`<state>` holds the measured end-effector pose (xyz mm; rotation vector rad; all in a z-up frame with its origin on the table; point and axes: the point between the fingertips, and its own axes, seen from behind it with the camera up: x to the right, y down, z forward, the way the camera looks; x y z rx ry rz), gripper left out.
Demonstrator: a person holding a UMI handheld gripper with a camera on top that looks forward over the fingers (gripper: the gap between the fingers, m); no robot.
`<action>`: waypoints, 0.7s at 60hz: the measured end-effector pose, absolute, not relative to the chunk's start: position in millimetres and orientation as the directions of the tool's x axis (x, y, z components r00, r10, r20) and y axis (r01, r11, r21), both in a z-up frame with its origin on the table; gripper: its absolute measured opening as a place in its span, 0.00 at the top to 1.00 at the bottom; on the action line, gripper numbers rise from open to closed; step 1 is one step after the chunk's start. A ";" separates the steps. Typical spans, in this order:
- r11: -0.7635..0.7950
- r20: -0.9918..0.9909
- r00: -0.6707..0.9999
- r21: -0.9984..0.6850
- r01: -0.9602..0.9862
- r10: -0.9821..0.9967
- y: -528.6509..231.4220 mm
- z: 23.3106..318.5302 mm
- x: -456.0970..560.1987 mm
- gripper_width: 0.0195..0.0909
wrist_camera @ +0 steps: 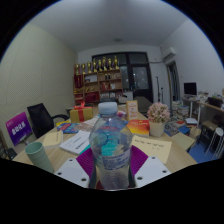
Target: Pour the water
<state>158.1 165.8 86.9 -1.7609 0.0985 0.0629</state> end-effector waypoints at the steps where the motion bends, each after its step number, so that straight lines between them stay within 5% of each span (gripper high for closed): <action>1: -0.183 -0.106 0.994 -0.977 -0.109 -0.028 165.1 88.0 158.5 0.64; 6: -0.178 -0.108 0.994 -0.978 -0.108 -0.010 167.8 90.5 157.0 0.59; 19: -0.358 -0.083 0.996 -0.931 -0.072 0.016 150.0 67.8 144.0 0.14; 32: -0.394 -0.053 0.998 -0.917 -0.062 -0.033 81.0 93.8 143.0 0.11; 42: -0.376 -0.038 0.994 -0.924 -0.074 -0.102 12.5 151.3 132.9 0.11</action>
